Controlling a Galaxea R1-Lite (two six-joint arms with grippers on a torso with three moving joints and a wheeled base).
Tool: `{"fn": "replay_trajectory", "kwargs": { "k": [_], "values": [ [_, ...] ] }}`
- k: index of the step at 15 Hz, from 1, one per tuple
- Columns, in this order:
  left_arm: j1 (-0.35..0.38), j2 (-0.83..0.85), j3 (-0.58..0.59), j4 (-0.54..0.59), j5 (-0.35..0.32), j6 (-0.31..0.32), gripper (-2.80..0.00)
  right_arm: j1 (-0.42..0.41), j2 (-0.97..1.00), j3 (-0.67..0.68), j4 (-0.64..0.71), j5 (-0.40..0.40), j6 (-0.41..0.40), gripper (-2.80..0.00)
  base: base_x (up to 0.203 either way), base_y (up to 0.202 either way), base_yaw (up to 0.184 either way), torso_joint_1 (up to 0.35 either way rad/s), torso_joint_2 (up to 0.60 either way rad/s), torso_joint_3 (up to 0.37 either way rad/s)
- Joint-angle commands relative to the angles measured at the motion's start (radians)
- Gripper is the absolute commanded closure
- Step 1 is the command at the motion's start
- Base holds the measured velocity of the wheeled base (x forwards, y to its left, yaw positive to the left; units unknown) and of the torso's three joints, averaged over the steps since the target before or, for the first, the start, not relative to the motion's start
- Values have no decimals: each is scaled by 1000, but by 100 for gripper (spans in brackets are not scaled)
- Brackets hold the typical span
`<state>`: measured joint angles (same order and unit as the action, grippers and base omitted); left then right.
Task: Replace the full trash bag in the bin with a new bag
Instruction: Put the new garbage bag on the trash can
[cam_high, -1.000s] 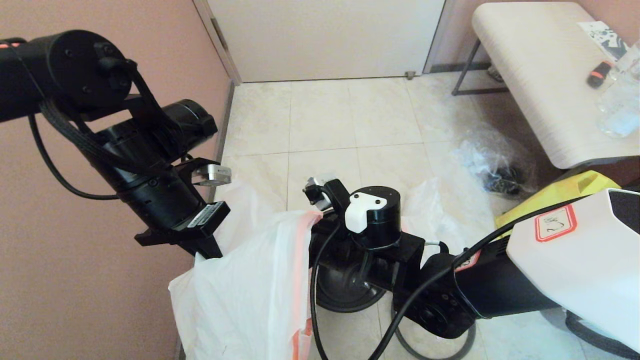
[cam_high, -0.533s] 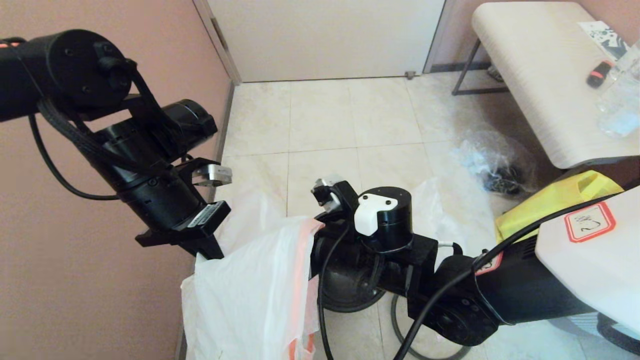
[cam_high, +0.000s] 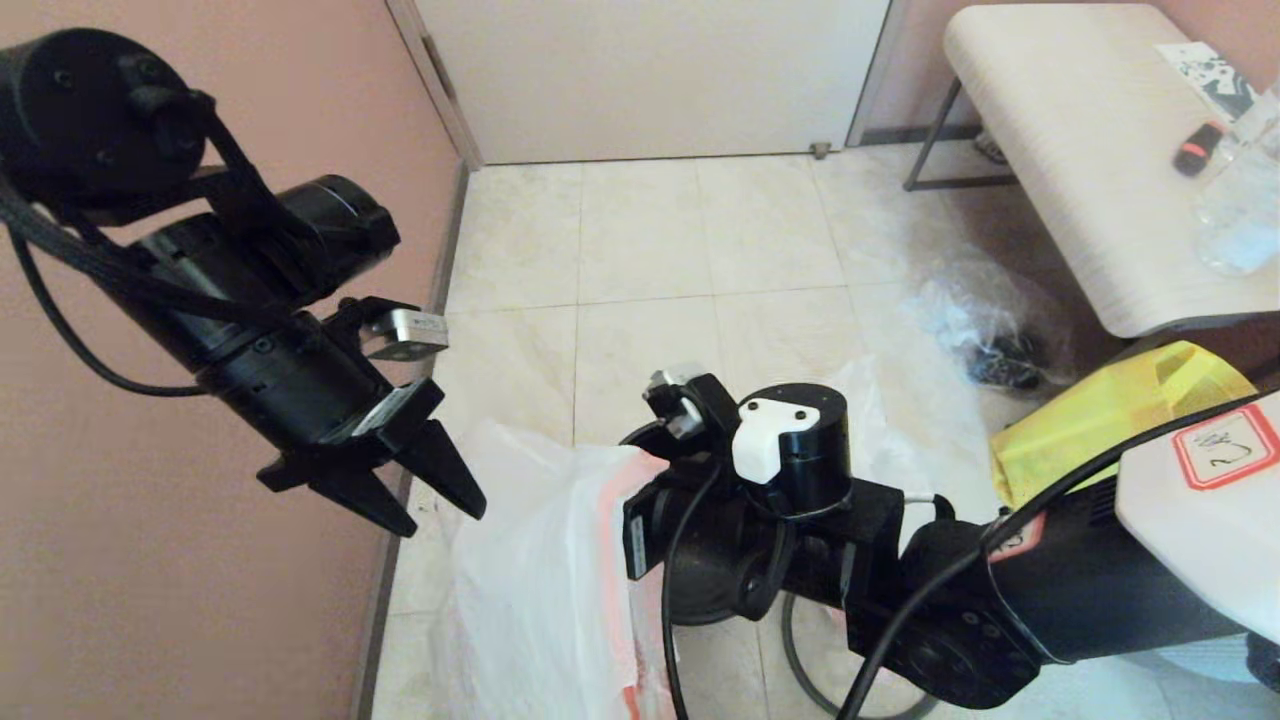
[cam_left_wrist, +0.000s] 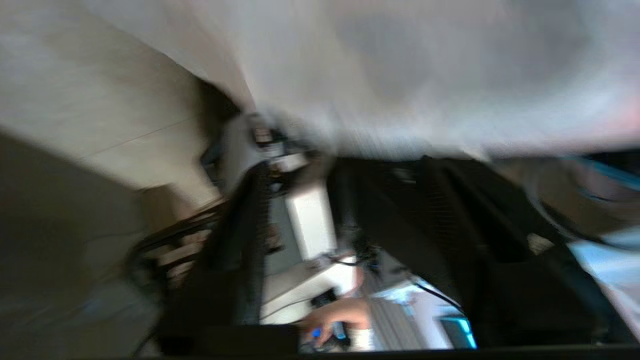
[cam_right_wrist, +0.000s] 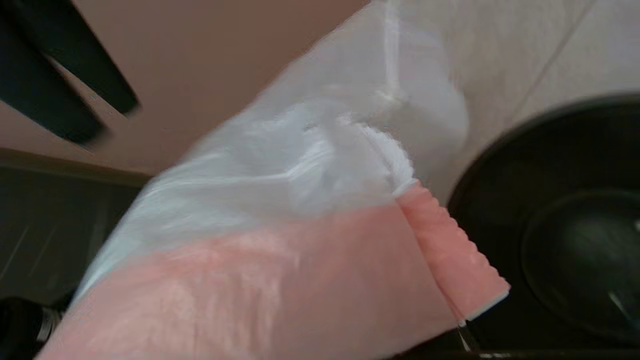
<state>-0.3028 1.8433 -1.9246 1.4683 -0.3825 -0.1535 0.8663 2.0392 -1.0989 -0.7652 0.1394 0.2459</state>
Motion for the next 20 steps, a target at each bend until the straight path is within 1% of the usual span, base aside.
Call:
{"fn": "replay_trajectory", "kwargs": {
  "k": [1,3,4,5,6,7,8,10,12,14,16,18,20],
  "values": [
    [25,-28,14,9,-46,-3,-280,-10,-79,40,3,7,50,0,0,0,0,0,0,0],
    [36,-44,45,7,-61,-2,-280,-17,-158,66,57,42,121,0,0,0,0,0,0,0],
    [50,-53,66,5,-62,-1,-280,-28,-230,73,119,100,182,0,0,0,0,0,0,0],
    [66,-53,79,3,-62,0,-280,-51,-303,78,183,202,249,0,0,0,0,0,0,0],
    [80,-53,97,-2,-62,1,-280,-84,-365,81,234,316,296,0,0,0,0,0,0,0],
    [91,-55,122,-11,-63,2,-280,-124,-423,84,276,406,328,0,0,0,0,0,0,0],
    [97,-60,147,-24,-63,3,-280,-156,-464,86,304,449,350,0,0,0,0,0,0,0],
    [99,-76,205,-61,-62,3,-280,-178,-511,79,321,467,362,0,0,0,0,0,0,0],
    [99,-88,250,-102,-62,3,-280,-187,-538,40,365,469,363,0,0,0,0,0,0,0],
    [101,-95,268,-112,-62,3,-280,-203,-561,-24,456,472,362,0,0,0,0,0,0,0],
    [104,-100,271,-112,-61,5,-280,-211,-584,-59,496,471,361,0,0,0,0,0,0,0],
    [113,-108,273,-112,-61,5,-280,-234,-598,-94,582,472,360,0,0,0,0,0,0,0],
    [115,-107,282,-114,-61,6,-280,-277,-599,-114,650,475,358,0,0,0,0,0,0,0]
  ]
}}
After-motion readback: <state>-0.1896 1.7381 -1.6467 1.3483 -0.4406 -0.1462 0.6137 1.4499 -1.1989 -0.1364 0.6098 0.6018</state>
